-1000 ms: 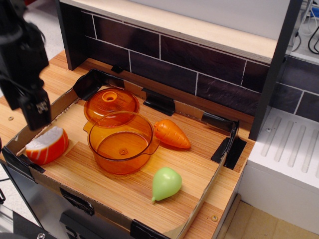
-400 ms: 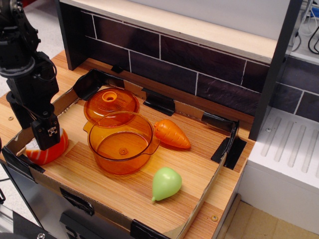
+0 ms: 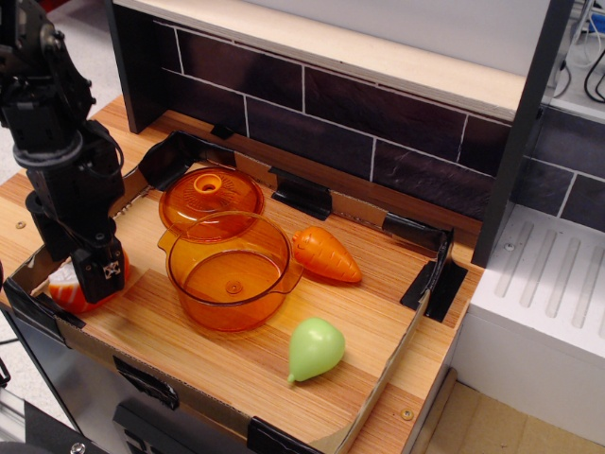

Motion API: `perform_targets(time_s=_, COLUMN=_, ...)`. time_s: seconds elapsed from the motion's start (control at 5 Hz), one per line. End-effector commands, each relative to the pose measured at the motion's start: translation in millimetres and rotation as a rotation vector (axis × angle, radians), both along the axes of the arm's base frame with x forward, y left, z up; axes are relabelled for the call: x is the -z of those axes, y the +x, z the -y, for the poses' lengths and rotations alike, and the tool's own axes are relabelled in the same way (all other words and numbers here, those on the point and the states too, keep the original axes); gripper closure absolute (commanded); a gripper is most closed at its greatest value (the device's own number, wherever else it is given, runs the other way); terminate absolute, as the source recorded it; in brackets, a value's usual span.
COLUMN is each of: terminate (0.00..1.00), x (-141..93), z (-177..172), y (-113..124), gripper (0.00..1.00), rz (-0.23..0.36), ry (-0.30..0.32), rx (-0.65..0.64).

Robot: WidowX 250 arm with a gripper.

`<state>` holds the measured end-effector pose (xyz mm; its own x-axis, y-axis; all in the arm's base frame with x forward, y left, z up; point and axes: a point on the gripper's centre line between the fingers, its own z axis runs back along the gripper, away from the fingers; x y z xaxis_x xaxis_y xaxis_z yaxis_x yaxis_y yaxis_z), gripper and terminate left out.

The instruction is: Put sushi in pot

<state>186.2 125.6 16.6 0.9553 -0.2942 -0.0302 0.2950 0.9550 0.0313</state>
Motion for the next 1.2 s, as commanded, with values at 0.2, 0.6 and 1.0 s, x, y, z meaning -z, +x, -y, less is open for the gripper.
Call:
perform_targets(time_s=0.2, terminate=0.00, x=-17, z=0, y=5, gripper=1.00, rz=0.046, ry=-0.004, rx=-0.013)
perform_targets(time_s=0.6, terminate=0.00, x=-90, z=30, y=15, gripper=1.00, rz=0.135, ry=-0.078, rx=-0.098)
perform_targets(time_s=1.0, terminate=0.00, x=-98, z=84, y=42, gripper=1.00, rz=0.045, ry=-0.134, rx=-0.152)
